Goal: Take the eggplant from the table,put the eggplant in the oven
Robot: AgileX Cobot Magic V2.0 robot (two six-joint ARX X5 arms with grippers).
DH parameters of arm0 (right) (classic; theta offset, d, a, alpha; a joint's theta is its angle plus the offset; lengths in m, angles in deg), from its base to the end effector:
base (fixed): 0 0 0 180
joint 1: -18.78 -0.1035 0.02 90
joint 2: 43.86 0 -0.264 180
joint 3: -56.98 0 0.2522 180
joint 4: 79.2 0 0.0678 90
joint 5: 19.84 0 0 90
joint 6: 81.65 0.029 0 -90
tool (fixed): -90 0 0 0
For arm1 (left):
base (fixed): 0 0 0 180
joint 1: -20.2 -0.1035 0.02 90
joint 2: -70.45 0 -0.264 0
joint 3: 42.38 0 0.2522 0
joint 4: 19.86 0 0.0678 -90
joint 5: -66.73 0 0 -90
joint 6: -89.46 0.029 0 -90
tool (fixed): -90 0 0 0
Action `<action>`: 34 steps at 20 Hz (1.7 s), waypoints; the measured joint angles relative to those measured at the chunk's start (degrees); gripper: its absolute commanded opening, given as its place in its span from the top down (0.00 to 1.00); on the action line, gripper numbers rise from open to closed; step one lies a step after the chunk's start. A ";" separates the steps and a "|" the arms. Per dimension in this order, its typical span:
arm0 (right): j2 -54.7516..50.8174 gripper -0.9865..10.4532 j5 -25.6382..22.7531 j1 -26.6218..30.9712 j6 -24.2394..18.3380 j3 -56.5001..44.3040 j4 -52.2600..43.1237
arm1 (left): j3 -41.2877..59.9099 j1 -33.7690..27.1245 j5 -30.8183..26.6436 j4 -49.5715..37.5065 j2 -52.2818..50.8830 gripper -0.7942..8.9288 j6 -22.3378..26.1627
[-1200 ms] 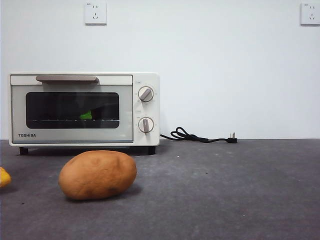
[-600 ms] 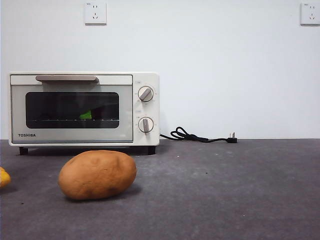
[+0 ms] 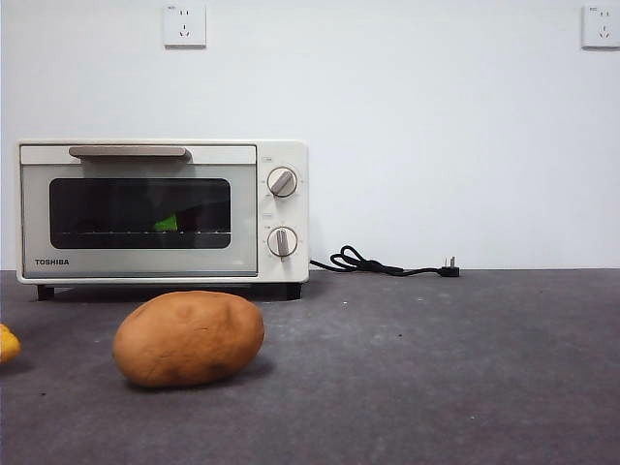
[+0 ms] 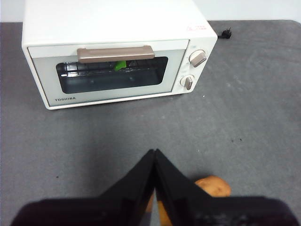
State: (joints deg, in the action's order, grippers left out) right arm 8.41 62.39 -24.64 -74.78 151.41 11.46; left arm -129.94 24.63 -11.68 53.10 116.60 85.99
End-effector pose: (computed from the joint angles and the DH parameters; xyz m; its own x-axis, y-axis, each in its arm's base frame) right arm 0.0821 0.0723 0.4093 0.5698 0.3531 -0.7421 -0.5465 0.8372 -0.0213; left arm 0.1075 -0.0142 0.4104 0.8168 -0.2648 -0.5126 0.2143 0.9641 -0.1565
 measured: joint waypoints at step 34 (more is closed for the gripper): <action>0.04 0.91 0.00 0.00 0.00 0.00 0.00 | 52.00 -5.88 2.34 -41.94 -40.46 0.92 15.26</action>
State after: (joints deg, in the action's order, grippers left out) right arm 8.46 62.39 -24.64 -74.78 151.41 11.46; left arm -77.94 18.75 -9.34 11.16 76.14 101.25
